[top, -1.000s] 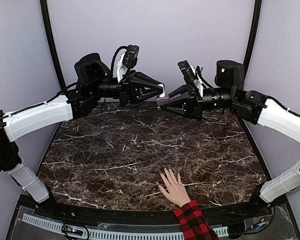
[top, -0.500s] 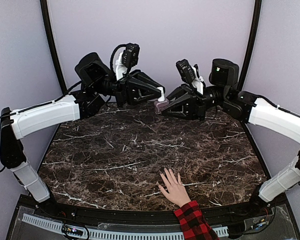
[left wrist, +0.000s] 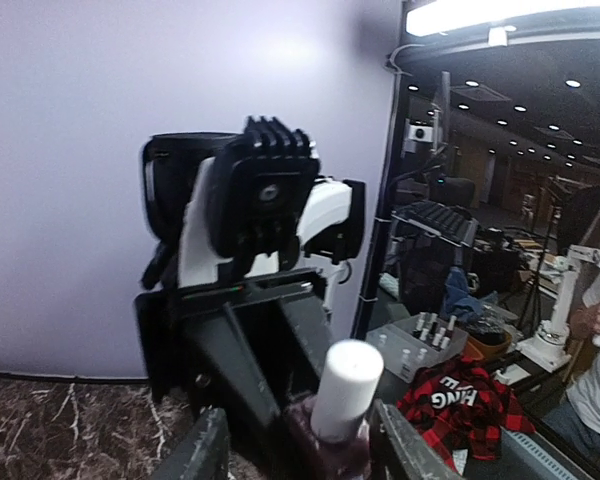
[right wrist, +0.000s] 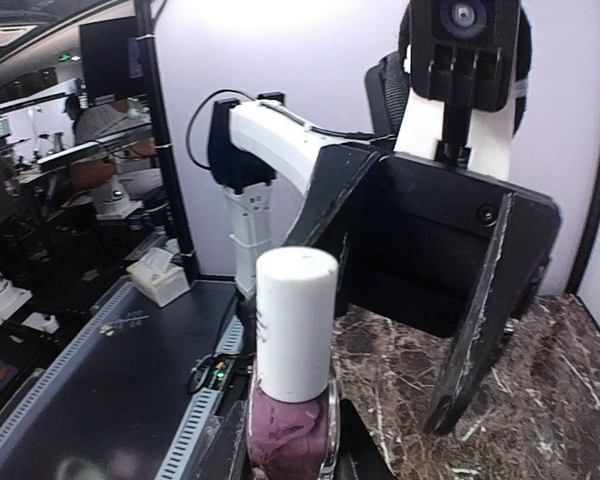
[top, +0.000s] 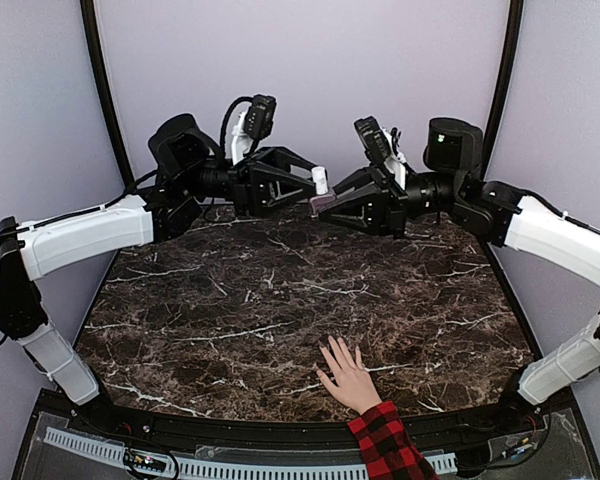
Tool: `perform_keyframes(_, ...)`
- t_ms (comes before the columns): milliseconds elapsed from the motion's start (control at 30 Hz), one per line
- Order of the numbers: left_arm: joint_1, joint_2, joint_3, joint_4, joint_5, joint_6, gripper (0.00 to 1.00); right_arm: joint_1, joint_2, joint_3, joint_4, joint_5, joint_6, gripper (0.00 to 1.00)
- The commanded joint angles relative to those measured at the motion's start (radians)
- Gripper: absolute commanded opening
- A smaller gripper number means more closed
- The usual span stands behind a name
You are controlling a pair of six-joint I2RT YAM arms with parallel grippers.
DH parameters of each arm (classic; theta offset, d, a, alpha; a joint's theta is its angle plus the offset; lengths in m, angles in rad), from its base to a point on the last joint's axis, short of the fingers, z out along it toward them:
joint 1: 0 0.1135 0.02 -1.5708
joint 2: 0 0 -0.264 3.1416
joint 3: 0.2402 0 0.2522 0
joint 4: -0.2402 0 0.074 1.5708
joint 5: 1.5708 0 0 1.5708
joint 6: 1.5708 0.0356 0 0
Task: Paint the nails
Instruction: Screw the nail polish bottle cap onto the nail polish bottle.
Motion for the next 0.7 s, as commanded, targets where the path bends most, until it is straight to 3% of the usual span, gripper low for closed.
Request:
perform_keyframes(0,0.066,-0.123,-0.103,0.021,-0.137,-0.027,0.52,-0.010,-0.084,-0.018,-0.015,0.298,-0.095,0.00)
perform_keyframes(200,0.072,-0.190,-0.145,-0.050,-0.337,0.043,0.56,-0.009,-0.066,-0.021,-0.081,0.611,-0.085,0.00)
perform_keyframes(500,0.058,-0.184,-0.118,-0.183,-0.630,0.096,0.55,0.035,-0.030,0.000,-0.079,0.923,-0.078,0.00)
perform_keyframes(667,0.038,-0.136,-0.078,-0.217,-0.682,0.092,0.54,0.092,0.014,0.041,-0.105,1.071,-0.118,0.00)
